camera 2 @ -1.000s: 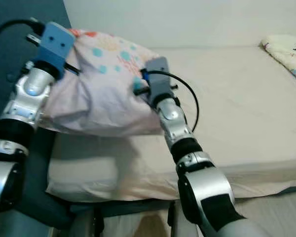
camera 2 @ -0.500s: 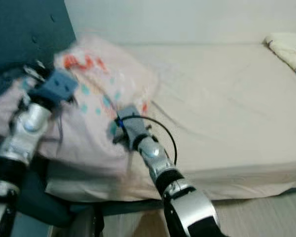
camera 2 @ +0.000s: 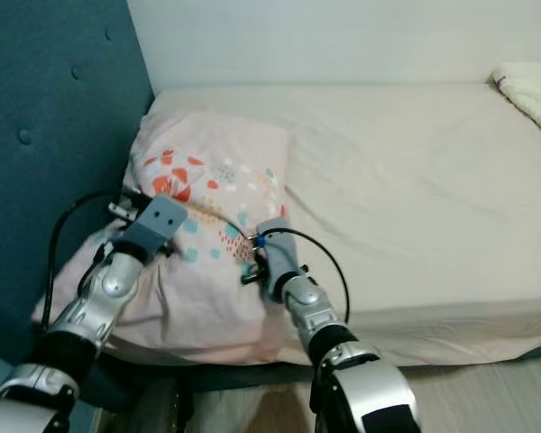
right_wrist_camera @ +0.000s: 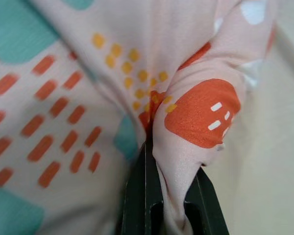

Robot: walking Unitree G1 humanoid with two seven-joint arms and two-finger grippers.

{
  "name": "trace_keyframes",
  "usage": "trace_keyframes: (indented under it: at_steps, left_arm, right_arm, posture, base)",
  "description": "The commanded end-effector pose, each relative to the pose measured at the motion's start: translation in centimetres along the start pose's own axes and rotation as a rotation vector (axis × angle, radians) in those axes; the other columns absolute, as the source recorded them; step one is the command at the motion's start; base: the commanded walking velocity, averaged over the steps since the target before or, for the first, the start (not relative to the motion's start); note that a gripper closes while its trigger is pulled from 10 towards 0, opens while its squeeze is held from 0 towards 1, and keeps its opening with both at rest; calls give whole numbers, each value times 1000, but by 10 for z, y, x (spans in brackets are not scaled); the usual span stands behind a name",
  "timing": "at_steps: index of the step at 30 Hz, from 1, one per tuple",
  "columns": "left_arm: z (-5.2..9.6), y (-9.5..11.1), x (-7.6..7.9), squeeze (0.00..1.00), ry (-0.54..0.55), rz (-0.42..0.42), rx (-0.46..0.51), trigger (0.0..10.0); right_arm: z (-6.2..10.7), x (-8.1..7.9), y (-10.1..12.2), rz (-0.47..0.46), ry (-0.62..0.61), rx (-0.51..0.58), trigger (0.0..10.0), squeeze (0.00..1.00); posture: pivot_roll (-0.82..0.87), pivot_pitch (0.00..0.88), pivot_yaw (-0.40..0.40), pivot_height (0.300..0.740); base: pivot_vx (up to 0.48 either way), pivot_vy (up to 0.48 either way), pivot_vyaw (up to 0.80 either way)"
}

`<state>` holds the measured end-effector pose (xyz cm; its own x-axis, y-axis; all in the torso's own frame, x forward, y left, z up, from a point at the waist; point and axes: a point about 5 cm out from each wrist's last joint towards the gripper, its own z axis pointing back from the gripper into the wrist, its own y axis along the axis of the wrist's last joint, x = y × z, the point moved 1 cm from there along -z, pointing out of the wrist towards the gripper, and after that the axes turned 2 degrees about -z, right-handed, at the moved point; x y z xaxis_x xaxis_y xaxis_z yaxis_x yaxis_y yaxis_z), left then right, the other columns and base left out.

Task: Clean up the room

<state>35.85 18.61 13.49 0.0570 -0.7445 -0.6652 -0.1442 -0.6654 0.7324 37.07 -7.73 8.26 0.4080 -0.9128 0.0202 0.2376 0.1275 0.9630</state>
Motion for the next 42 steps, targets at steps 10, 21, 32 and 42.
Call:
trace_keyframes:
  at_steps: [10,21,32,42]
  left_arm:
    - [27,-8,-61,0,159,-134,17,10000]
    - [19,2,-50,0,142,-98,93,10000]
    - [20,8,-28,0,83,80,99,10000]
    - [53,21,-64,0,215,183,233,10000]
  right_arm:
    - [-5,4,21,102,16,26,10000,0]
    - [-6,-6,16,104,39,-1,10000,0]
    - [3,18,2,31,-148,25,10000,0]
    - [28,14,-25,12,-162,190,10000,1000]
  posture:
    - [108,148,-91,577]
    - [110,143,-119,577]
    - [73,92,-76,577]
    - [56,29,-38,577]
  base:
    - [0,0,0]
    - [0,0,0]
    - [0,0,0]
    - [0,0,0]
